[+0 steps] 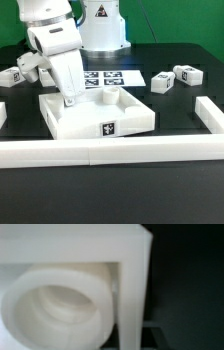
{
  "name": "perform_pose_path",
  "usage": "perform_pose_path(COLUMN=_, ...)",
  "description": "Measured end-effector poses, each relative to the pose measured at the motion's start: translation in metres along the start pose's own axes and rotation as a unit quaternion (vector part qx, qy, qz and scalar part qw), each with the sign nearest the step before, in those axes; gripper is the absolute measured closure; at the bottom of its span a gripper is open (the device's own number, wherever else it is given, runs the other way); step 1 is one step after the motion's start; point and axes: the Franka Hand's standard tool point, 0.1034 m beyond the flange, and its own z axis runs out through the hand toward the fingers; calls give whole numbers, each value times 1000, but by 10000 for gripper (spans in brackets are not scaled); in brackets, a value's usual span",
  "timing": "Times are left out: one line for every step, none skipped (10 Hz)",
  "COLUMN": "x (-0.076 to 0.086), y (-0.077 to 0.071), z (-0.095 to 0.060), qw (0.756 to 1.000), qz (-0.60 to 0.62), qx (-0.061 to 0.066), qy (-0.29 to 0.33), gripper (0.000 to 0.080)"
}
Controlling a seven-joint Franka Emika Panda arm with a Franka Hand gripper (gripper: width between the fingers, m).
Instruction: Assemble square table
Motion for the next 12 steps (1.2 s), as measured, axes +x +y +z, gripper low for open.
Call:
perform_pose_path(x=4, y=2, z=0, qw=1000, qz=27, qx=1, qy=0, gripper=742)
perform_pose_path(x=18, y=11, z=2, qw=999, qz=55, qx=5, qy=-1, gripper=742)
perform_pose_path(x=29, y=21, z=3, qw=997, qz=73, qx=8, qy=1, gripper=742)
perform_pose_path(x=42, y=36, z=4, qw=995, qz=104, qx=9, qy=3, gripper=742)
perform_pose_path(x=57, y=52, z=6, qw=993, qz=118, qx=5, qy=5, gripper=742)
perform_pose_path(x=71, y=59, z=9, qw=991, qz=136, qx=8, qy=8, gripper=742)
perform_pose_path(x=81, y=63, z=12, qw=989, qz=145, qx=11, qy=10, gripper=741)
perform_pose_path(x=88, y=65, z=13, qw=989, qz=148, qx=11, qy=11, gripper=741)
perform_pose_path(x=97, y=68, z=14, qw=988, qz=152, qx=11, qy=14, gripper=741)
perform_pose_path(x=105, y=70, z=15, qw=989, qz=148, qx=11, qy=16, gripper=741)
perform_pose_path(x=111, y=72, z=16, qw=989, qz=146, qx=11, qy=19, gripper=741)
perform_pose_path(x=115, y=74, z=17, qw=989, qz=148, qx=12, qy=22, gripper=741)
